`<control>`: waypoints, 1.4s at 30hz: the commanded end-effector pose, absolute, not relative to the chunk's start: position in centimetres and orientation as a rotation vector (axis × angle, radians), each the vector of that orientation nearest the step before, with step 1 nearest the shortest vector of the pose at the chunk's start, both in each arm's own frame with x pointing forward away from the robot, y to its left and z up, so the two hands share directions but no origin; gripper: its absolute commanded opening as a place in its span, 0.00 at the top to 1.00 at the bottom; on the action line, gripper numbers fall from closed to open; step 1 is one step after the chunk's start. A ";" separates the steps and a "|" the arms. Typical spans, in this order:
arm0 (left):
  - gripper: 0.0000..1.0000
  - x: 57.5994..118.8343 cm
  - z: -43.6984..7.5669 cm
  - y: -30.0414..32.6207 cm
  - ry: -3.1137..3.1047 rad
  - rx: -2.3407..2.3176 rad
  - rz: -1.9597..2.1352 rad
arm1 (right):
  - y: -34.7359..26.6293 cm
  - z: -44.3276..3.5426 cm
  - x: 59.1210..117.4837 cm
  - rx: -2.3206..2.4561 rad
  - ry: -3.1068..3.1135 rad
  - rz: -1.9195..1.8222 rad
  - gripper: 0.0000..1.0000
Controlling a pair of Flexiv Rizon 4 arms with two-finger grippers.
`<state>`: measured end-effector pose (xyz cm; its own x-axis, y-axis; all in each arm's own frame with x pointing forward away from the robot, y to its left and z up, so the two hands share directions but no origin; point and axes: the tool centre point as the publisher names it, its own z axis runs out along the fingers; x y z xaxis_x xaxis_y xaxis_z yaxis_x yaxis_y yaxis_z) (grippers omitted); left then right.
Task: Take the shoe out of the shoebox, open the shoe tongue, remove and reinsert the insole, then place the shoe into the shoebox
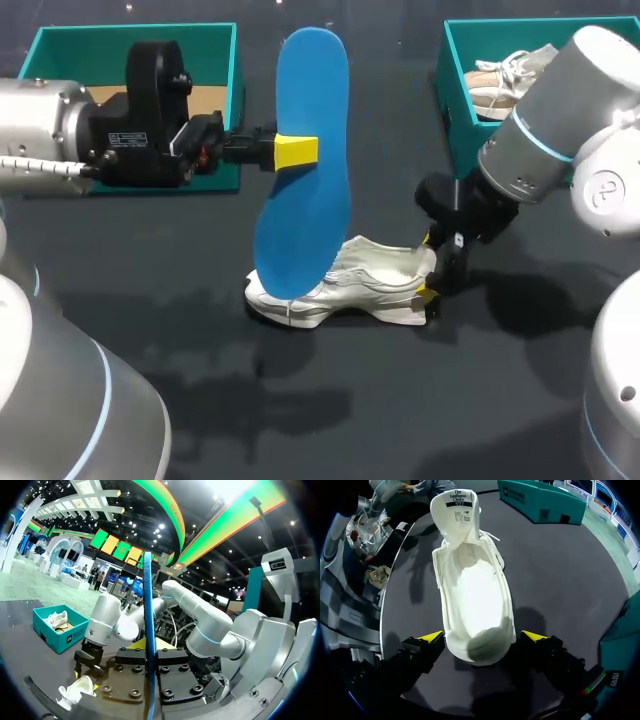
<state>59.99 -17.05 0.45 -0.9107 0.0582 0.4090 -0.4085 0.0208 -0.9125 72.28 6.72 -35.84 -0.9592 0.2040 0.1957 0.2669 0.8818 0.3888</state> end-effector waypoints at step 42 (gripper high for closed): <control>1.00 59.9 0.4 -17.0 -1.972 0.359 1.957 | 14.3 -32.6 75.3 -0.554 -2.994 -0.145 0.00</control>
<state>59.99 -17.05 0.45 -0.9107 0.0582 0.4090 -0.4085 0.0208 -0.9125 74.22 12.76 -32.15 -0.9305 0.3515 0.1036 0.3633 0.9217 0.1362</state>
